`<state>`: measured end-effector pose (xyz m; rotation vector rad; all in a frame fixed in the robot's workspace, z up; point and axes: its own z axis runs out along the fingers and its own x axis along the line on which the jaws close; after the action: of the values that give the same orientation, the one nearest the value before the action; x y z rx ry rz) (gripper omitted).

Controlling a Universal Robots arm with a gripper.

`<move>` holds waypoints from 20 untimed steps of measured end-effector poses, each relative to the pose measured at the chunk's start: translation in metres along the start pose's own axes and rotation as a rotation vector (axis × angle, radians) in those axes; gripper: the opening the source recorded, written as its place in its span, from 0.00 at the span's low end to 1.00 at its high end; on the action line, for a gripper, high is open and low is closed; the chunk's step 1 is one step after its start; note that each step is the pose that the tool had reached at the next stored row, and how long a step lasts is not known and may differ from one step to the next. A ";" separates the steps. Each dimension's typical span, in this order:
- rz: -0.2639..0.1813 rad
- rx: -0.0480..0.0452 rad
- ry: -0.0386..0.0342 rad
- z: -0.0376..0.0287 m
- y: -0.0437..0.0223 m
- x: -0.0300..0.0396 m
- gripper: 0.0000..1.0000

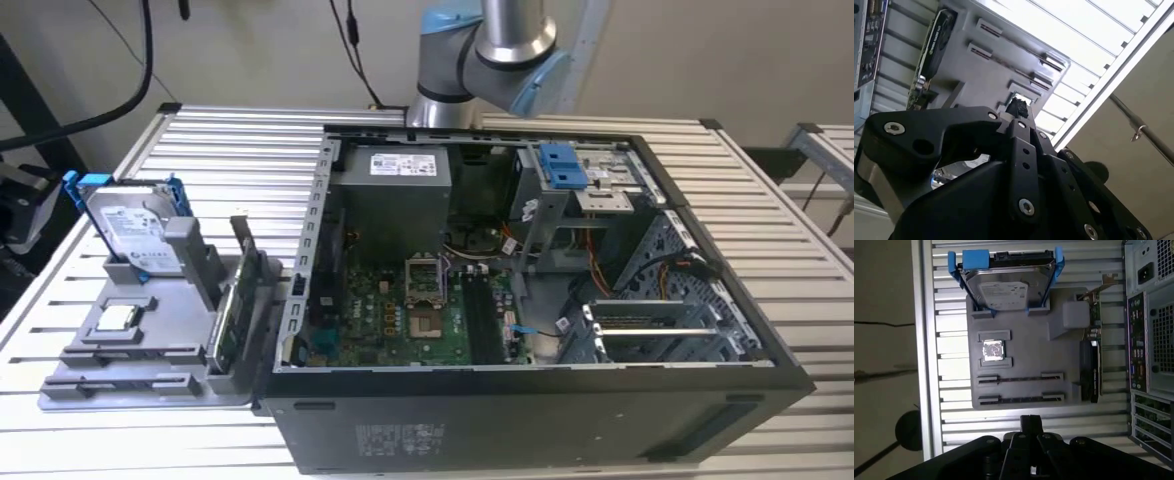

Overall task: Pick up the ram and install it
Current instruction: 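Reach for the ram, then pick up the ram and move it above insertion slot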

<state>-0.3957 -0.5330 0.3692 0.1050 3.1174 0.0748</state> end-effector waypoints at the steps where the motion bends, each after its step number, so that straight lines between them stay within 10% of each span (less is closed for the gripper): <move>1: 0.000 0.0001 0.0000 0.0002 -0.0006 -0.0001 0.11; 20: -0.003 -0.0001 0.0001 0.0007 -0.0040 -0.0003 0.11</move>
<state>-0.3957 -0.5370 0.3684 0.0998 3.1176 0.0749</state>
